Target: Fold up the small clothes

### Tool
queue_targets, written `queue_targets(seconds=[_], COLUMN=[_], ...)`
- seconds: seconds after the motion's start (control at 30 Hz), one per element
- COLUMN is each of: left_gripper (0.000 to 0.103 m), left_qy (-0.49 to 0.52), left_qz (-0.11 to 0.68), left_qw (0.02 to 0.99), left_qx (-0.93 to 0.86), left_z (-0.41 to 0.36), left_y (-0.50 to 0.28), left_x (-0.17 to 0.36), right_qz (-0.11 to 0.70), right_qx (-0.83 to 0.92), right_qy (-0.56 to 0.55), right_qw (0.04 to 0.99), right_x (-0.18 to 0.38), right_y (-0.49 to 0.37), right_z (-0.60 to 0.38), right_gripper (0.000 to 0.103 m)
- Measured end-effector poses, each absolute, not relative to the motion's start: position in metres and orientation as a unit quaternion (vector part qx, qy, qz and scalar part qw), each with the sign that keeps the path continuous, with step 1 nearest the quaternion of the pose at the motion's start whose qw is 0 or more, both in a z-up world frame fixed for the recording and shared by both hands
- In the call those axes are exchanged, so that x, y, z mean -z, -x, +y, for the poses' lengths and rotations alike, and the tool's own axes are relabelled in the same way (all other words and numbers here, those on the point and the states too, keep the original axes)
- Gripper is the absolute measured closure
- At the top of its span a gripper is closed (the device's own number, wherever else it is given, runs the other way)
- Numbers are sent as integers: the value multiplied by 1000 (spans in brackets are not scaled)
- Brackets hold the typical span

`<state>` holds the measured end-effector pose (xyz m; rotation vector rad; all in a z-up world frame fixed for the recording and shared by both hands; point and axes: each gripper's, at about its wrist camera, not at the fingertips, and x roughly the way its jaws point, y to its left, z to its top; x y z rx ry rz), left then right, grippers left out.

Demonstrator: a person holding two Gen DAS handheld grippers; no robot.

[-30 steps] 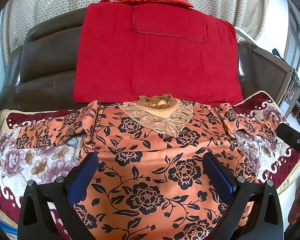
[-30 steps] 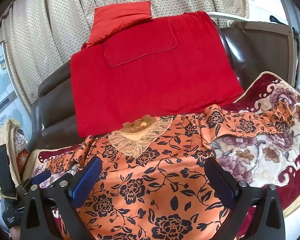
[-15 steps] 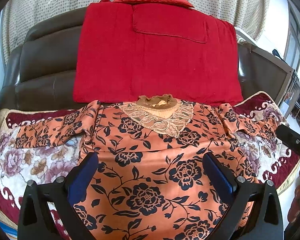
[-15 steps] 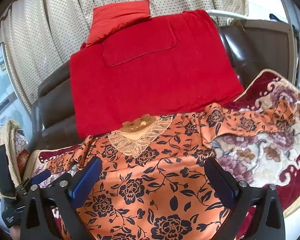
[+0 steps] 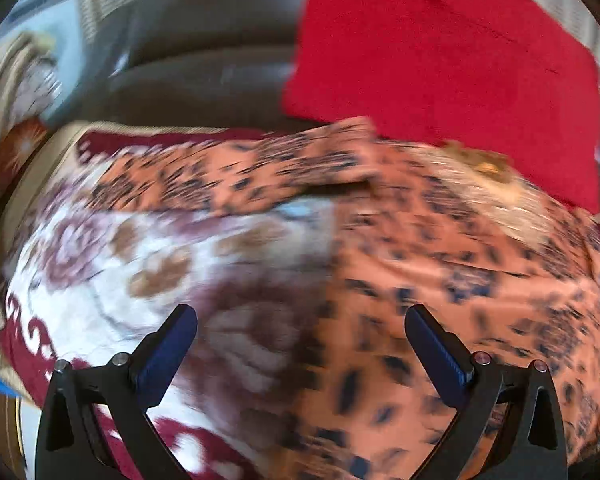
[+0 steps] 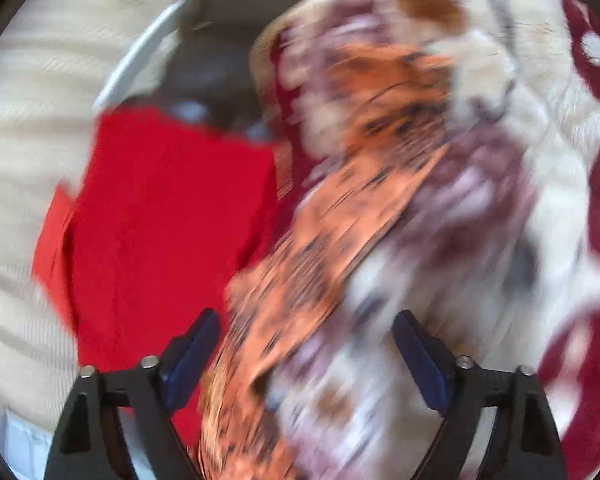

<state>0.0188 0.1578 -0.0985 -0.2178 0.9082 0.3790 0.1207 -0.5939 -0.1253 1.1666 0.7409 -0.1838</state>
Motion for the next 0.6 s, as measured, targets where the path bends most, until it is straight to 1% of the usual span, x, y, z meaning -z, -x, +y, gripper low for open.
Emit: queue_targets(seconds=[0.1, 0.2, 0.23, 0.3, 0.33, 0.4, 0.43, 0.47, 0.53, 0.6], left_gripper=[0, 0, 0, 0, 0, 0, 0, 0, 0, 0], left_qy=[111, 110, 113, 133, 141, 168, 178, 192, 194, 182], left_qz=[452, 468, 468, 462, 461, 458, 456, 451, 450, 448], left_qw=[860, 847, 846, 847, 847, 845, 845, 846, 849, 854], left_qx=[-210, -227, -230, -225, -224, -218, -215, -207, -199, -191], left_z=[181, 196, 199, 209, 210, 215, 215, 219, 219, 217], left_y=[-24, -28, -28, -29, -28, -24, -20, -17, -15, -14], left_x=[120, 137, 140, 149, 150, 156, 155, 157, 157, 158], right_qz=[338, 336, 335, 349, 357, 364, 372, 378, 368, 348], right_qx=[111, 124, 125, 142, 160, 176, 185, 190, 184, 151], right_qy=[-536, -522, -516, -507, -503, -502, -490, -471, -423, -365], right_qw=[766, 774, 778, 775, 770, 765, 767, 774, 807, 850], right_x=[141, 140, 139, 141, 144, 146, 145, 136, 108, 58], right_y=[-142, -163, -171, -190, -196, -204, -207, -212, -223, -238], right_z=[-619, -622, -623, -630, -634, -638, -637, -631, -618, -588], right_gripper=[25, 28, 31, 55, 71, 80, 89, 92, 93, 94])
